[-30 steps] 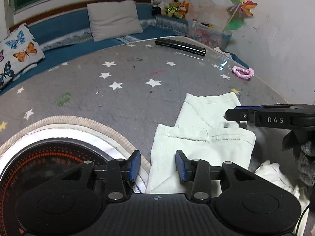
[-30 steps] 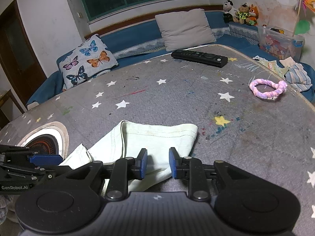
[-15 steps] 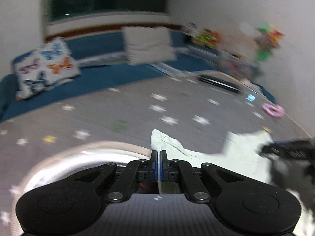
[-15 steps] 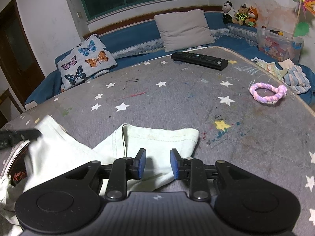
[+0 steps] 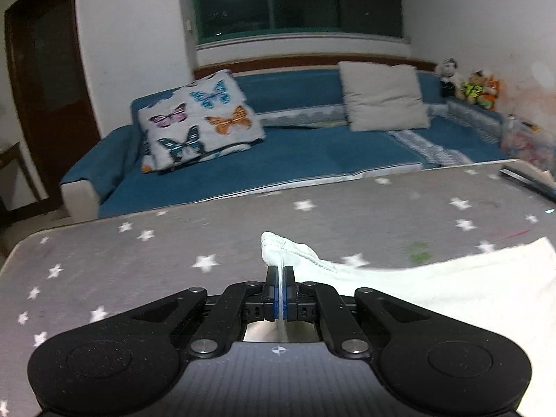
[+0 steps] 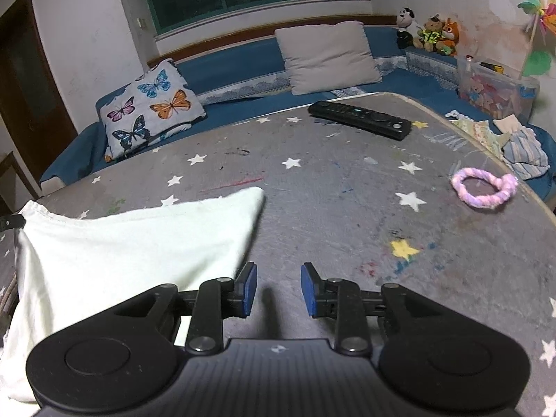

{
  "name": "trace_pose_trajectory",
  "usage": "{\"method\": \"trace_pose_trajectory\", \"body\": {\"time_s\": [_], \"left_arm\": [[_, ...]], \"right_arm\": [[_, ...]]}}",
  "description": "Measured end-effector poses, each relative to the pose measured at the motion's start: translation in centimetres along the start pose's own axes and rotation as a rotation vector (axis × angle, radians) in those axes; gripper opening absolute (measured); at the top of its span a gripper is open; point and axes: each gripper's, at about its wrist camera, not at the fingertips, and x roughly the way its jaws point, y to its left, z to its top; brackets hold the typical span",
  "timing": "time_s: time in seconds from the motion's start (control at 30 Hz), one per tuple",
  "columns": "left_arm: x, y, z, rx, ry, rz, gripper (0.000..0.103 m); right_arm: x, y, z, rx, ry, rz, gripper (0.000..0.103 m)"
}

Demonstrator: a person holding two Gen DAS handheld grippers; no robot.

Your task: Fold clothes

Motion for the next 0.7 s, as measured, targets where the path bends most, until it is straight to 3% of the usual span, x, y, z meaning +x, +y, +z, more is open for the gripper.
{"method": "trace_pose_trajectory", "body": {"time_s": [0.27,0.47,0.7], "left_arm": [[2.2,2.9,-1.3,-0.021,0.060,0.071,0.002],[3.3,3.6,-1.8,-0.040,0.095,0.070,0.002],[3.0,4.7,-2.1,-0.068,0.121,0.063,0.009]], "right_arm": [[2.6,3.3,1.6,-0.072,0.027,0.070,0.027],[5.1,6.2,3.0,-0.147,0.043,0.102,0.027],[7.6,8.2,3.7,-0.238,0.055,0.016,0.027]]}}
